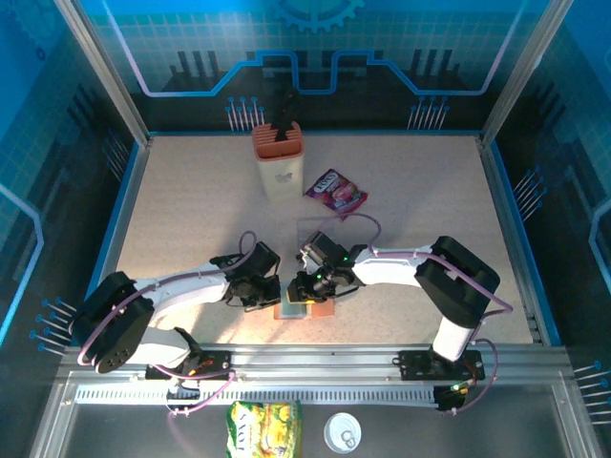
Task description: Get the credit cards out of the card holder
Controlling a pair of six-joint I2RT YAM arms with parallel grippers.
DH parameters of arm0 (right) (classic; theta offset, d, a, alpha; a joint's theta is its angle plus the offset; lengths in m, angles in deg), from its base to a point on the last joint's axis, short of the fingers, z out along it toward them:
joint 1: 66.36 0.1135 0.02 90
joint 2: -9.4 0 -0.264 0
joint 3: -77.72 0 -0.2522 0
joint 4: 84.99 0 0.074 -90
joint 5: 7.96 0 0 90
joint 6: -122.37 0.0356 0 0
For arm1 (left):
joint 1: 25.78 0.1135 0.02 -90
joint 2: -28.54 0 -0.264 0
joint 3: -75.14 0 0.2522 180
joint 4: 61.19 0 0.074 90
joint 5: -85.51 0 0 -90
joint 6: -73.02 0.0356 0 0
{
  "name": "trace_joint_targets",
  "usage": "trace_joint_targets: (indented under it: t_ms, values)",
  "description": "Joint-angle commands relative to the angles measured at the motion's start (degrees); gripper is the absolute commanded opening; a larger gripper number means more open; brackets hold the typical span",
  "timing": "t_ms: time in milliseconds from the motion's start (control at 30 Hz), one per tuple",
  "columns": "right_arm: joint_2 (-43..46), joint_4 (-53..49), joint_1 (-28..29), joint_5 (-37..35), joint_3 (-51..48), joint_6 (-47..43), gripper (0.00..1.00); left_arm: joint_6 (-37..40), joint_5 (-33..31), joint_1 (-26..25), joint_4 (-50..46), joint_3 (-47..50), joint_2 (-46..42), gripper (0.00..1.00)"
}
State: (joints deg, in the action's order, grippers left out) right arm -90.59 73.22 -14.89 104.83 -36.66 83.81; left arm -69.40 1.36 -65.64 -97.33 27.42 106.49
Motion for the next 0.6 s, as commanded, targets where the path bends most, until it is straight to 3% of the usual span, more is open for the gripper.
trace_joint_targets:
  t_ms: [0, 200, 567]
  values:
    - [0.44, -2.76, 0.47, -1.60, -0.06, -0.51, 0.33, 0.79, -1.30, 0.17, -2.48, 1.61, -0.16, 0.00]
    - [1.83, -0.46, 0.08, -0.80, -1.14, 0.30, 0.14, 0.92, -1.27, 0.20, -2.56, 1.17, 0.08, 0.00]
    - [4.53, 0.31, -1.06, -0.90, -4.83, -0.11, 0.00, 1.32, -1.89, 0.20, -4.42, 0.19, -0.11, 0.00]
